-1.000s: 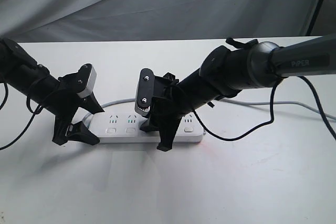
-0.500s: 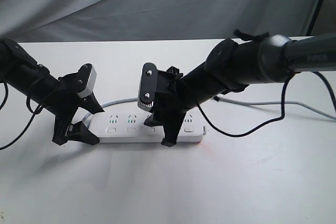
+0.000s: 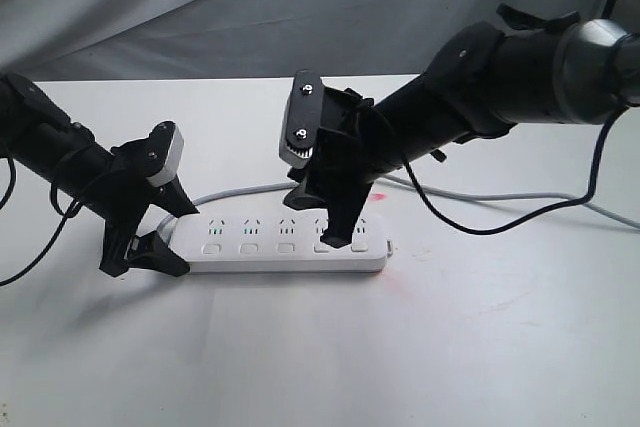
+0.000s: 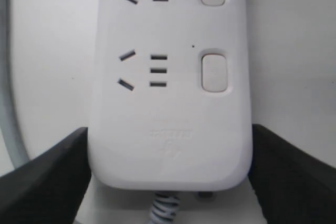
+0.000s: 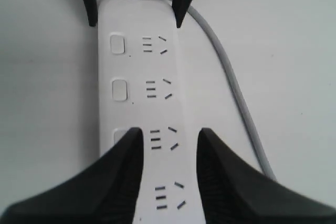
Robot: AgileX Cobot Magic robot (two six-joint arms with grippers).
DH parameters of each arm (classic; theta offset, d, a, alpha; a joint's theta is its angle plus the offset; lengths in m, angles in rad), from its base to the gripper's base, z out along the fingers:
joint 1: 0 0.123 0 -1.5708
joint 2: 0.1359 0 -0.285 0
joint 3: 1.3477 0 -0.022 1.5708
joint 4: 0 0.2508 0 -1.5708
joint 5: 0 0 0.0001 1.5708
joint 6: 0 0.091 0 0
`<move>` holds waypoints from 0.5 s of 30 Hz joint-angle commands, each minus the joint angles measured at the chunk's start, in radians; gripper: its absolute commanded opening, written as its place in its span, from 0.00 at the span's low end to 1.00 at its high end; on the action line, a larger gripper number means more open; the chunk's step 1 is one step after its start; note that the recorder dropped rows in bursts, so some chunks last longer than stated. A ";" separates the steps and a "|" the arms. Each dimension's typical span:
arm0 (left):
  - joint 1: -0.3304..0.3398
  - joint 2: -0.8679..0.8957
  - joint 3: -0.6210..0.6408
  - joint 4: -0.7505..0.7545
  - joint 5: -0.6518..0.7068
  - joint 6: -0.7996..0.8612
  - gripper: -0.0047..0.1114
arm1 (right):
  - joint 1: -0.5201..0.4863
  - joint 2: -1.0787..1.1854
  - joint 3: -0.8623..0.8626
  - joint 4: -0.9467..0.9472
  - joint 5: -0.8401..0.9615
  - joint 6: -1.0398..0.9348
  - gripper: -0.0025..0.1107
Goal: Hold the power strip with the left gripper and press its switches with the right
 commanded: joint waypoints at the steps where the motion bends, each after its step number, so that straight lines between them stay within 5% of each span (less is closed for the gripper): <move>1: -0.004 -0.002 -0.002 0.007 -0.011 -0.006 0.65 | -0.031 -0.020 0.051 -0.008 -0.007 0.012 0.31; 15: -0.004 -0.002 -0.002 0.007 -0.011 -0.006 0.65 | -0.029 0.045 0.068 0.017 -0.037 -0.030 0.31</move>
